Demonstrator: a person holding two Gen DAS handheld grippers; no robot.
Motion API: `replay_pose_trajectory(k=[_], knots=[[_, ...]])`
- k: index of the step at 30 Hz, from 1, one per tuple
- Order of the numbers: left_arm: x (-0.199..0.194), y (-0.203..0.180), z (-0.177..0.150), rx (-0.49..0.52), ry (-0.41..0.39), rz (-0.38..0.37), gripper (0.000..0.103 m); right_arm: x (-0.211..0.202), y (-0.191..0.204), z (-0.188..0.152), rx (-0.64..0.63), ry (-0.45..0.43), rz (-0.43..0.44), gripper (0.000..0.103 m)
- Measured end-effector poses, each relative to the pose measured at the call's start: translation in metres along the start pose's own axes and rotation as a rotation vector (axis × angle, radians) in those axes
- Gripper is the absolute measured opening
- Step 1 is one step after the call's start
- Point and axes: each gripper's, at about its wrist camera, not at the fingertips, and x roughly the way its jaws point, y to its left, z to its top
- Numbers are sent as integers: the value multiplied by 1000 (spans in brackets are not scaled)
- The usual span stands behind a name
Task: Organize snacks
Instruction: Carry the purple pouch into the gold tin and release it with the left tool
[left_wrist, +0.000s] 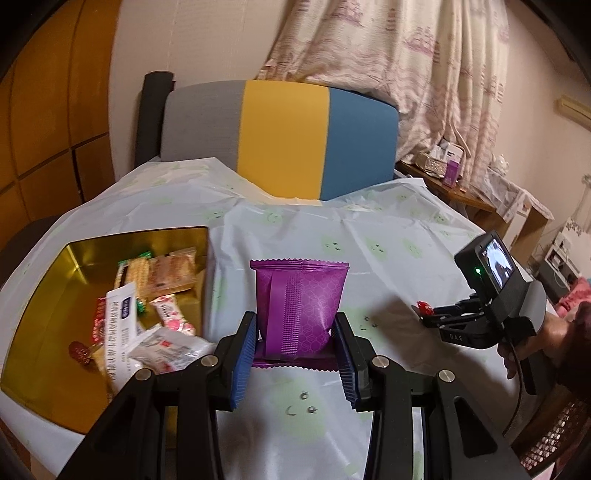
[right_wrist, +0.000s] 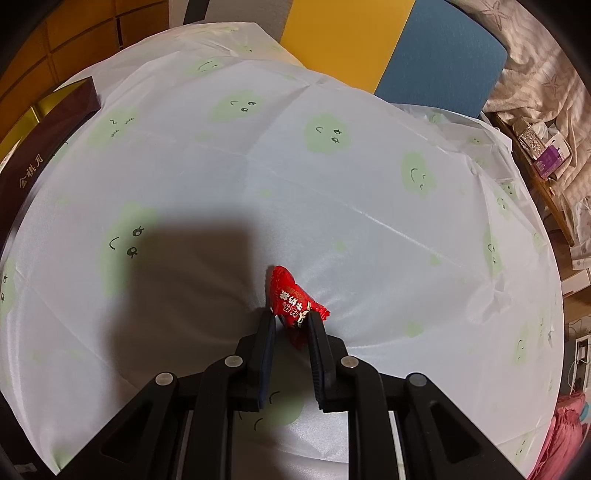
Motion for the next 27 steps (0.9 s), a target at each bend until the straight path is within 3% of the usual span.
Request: replay_pose_trajectory(k=[5,14,17,27], knots=[[-15,33,3,-75,-19,24,41,-1,1,-1,-5,-3,-4,18],[-44,163,-1,-394,-30,188,41,-1,3,-1,-16,-3,-11,18],[-45,190,-10,-474,-14,215,41,-2,5,0,-22,-3,-16,18],[-10,201,-19,-473,82,259,42,-2,5,0,-21,-2,-17,18]])
